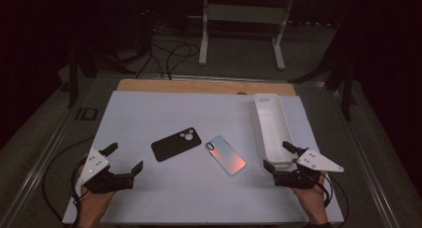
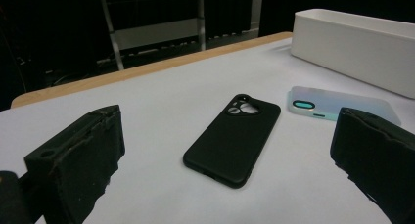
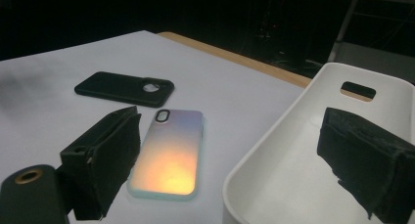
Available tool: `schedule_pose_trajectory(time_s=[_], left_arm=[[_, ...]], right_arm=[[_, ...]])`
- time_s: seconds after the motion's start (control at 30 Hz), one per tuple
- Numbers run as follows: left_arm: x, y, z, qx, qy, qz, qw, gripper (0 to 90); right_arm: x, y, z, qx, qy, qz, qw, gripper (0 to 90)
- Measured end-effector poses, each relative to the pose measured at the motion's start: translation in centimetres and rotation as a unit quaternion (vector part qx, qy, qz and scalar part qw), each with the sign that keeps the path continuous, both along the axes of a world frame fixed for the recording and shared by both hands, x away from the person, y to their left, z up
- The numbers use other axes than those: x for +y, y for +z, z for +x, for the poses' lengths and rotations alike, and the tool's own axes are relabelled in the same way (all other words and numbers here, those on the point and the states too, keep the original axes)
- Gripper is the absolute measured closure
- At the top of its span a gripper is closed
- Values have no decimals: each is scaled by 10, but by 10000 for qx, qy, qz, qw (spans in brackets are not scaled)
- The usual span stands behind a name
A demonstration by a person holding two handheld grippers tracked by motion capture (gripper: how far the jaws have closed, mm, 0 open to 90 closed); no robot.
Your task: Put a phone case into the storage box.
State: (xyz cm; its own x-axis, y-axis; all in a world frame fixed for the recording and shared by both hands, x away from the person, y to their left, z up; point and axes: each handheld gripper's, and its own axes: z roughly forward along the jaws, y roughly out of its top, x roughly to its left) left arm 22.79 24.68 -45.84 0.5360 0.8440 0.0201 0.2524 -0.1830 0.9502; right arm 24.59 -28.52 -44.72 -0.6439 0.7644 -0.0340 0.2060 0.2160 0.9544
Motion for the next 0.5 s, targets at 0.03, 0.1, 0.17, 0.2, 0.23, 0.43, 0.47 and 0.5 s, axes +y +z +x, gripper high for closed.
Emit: schedule_pose_trajectory(time_s=[0.03, 0.1, 0.17, 0.2, 0.23, 0.43, 0.47, 0.5], left_arm=[[-1, 0, 0, -7, 21, 30, 10000, 2], [-1, 0, -1, -7, 16, 67, 10000, 2], [-1, 0, -1, -7, 16, 67, 10000, 2], [-1, 0, -1, -17, 36, 56, 10000, 2], [-1, -1, -1, -19, 47, 49, 10000, 2], [0, -2, -1, -11, 88, 46, 9999, 2], [0, -2, -1, -11, 88, 46, 9999, 2], [0, -2, 0, -11, 89, 56, 9999, 2]], right_arm=[[0, 0, 0, 18, -18, -22, 10000, 91], [0, -1, 1, 45, -35, -11, 10000, 91], [0, -1, 2, 51, -34, -7, 10000, 91], [1, -1, 2, 78, -42, -4, 10000, 90], [1, -1, 2, 74, -38, -9, 10000, 90], [3, 2, 2, 55, -50, 71, 9999, 90], [3, 2, 2, 55, -50, 71, 9999, 90], [3, 3, 2, 54, -69, 77, 9999, 90]])
